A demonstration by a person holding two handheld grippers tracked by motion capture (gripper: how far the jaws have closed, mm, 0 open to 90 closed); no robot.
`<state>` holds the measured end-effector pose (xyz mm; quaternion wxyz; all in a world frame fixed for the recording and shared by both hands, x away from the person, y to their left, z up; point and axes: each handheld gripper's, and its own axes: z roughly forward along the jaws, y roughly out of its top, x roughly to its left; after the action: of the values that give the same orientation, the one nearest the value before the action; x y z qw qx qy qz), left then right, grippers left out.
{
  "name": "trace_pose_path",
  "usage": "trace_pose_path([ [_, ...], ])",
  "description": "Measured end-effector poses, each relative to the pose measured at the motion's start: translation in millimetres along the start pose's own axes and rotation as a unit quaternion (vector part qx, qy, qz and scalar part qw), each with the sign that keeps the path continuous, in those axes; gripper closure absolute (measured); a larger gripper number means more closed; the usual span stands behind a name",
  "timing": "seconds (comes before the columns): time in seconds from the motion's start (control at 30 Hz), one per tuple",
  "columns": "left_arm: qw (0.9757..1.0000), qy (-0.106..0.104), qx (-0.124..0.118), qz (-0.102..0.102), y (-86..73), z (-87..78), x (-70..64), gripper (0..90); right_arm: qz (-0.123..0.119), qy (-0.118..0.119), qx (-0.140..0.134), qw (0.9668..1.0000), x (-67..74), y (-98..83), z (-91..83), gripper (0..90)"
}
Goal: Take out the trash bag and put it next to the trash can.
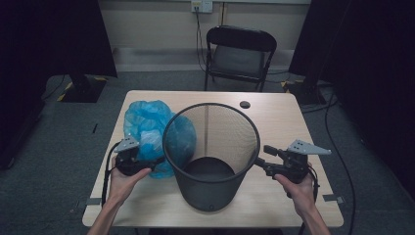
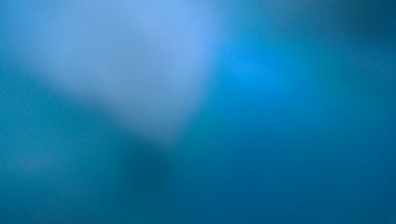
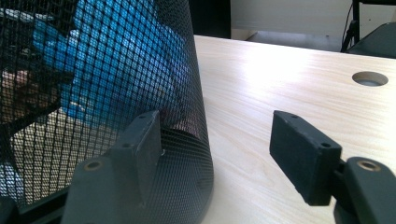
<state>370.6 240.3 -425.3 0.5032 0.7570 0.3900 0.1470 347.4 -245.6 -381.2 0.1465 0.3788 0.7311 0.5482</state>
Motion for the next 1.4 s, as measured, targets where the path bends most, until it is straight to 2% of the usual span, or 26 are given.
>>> trace_pose_path([
  [0.07, 0.9999, 0.006, 0.002, -0.012, -8.1, -12.6, 1.2, 20.4, -0.001, -0.003, 0.005, 1.0000, 0.0, -3.1, -1.2, 33.5],
  [0.2, 0.9996, 0.010, 0.018, -0.019, -28.7, -29.0, -1.6, 17.3, -0.001, -0.008, 0.013, 0.9999, -0.9, -10.2, -4.3, 33.2],
  [0.23, 0.9996, 0.009, 0.013, -0.024, -34.5, -32.2, -4.4, 17.3, -0.001, -0.008, 0.013, 0.9999, -0.9, -10.2, -4.3, 33.2],
  [0.27, 0.9996, 0.008, 0.013, -0.025, -40.1, -34.5, -7.3, 17.6, 0.000, -0.011, 0.014, 0.9998, -1.7, -12.3, -5.4, 33.2],
  [0.37, 0.9996, 0.016, 0.021, -0.014, -53.5, -36.7, -18.0, 18.4, 0.004, -0.020, 0.021, 0.9996, -4.1, -19.5, -8.5, 32.7],
  [0.47, 0.9993, 0.003, 0.036, -0.014, -60.0, -34.4, -28.2, 18.4, 0.008, -0.031, 0.027, 0.9991, -7.3, -27.1, -11.5, 31.5],
  [0.53, 0.9990, 0.003, 0.044, 0.000, -62.1, -30.9, -35.4, 18.5, 0.007, -0.042, 0.035, 0.9985, -7.9, -36.3, -13.5, 30.9],
  [0.6, 0.9983, -0.013, 0.058, 0.003, -62.8, -24.9, -40.8, 19.0, 0.006, -0.043, 0.037, 0.9984, -8.3, -40.1, -13.3, 30.9],
  [0.67, 0.9966, -0.012, 0.074, 0.034, -63.7, -17.3, -50.0, 20.9, 0.007, -0.050, 0.056, 0.9971, -8.3, -51.4, -12.5, 29.9],
  [0.7, 0.9957, -0.019, 0.081, 0.039, -64.3, -13.3, -54.5, 20.9, 0.009, -0.054, 0.059, 0.9968, -8.0, -55.8, -12.2, 29.5],
  [0.77, 0.9932, -0.024, 0.095, 0.062, -64.1, -6.3, -61.7, 21.3, 0.008, -0.057, 0.064, 0.9963, -7.8, -60.7, -11.5, 29.1],
  [0.8, 0.9923, -0.027, 0.101, 0.066, -63.8, 0.2, -63.6, 22.7, 0.008, -0.064, 0.081, 0.9946, -8.0, -70.4, -8.9, 27.2],
  [0.83, 0.9923, -0.027, 0.101, 0.066, -63.8, 0.2, -63.6, 22.5, 0.008, -0.064, 0.081, 0.9946, -8.0, -70.4, -8.9, 27.2],
  [0.9, 0.9907, -0.026, 0.114, 0.070, -65.1, 7.4, -63.8, 21.6, 0.013, -0.072, 0.096, 0.9927, -9.0, -79.6, -6.7, 25.5],
  [1.03, 0.9864, -0.022, 0.142, 0.081, -69.7, 17.0, -62.1, 21.1, 0.022, -0.089, 0.116, 0.9890, -11.9, -95.1, -2.9, 24.0],
  [1.1, 0.9861, -0.017, 0.144, 0.081, -71.3, 19.1, -61.4, 21.0, 0.023, -0.101, 0.120, 0.9874, -13.6, -100.9, -1.2, 23.7],
  [1.17, 0.9824, -0.007, 0.162, 0.093, -72.5, 21.8, -60.9, 21.1, 0.018, -0.121, 0.131, 0.9838, -15.2, -107.3, 2.5, 22.3],
  [1.23, 0.9814, 0.001, 0.164, 0.100, -73.2, 22.7, -61.3, 21.2, 0.023, -0.126, 0.144, 0.9813, -16.0, -110.4, 6.0, 21.3],
  [1.27, 0.9795, 0.009, 0.173, 0.103, -74.7, 24.6, -61.8, 21.6, 0.016, -0.132, 0.145, 0.9805, -15.6, -110.8, 7.2, 21.4],
  [1.3, 0.9792, 0.007, 0.177, 0.100, -74.7, 25.6, -60.8, 21.2, 0.005, -0.143, 0.150, 0.9783, -14.9, -111.4, 8.8, 21.1],
  [1.33, 0.9802, 0.009, 0.174, 0.094, -75.1, 26.4, -60.4, 19.8, 0.000, -0.150, 0.157, 0.9760, -14.9, -112.2, 10.8, 19.8],
  [1.37, 0.9802, 0.011, 0.172, 0.097, -75.2, 26.6, -59.7, 19.4, 0.008, -0.150, 0.163, 0.9752, -15.4, -112.4, 12.2, 18.7],
  [1.4, 0.9815, 0.010, 0.164, 0.098, -76.6, 27.2, -58.9, 18.2, 0.014, -0.149, 0.162, 0.9753, -15.9, -112.7, 12.9, 18.8],
])
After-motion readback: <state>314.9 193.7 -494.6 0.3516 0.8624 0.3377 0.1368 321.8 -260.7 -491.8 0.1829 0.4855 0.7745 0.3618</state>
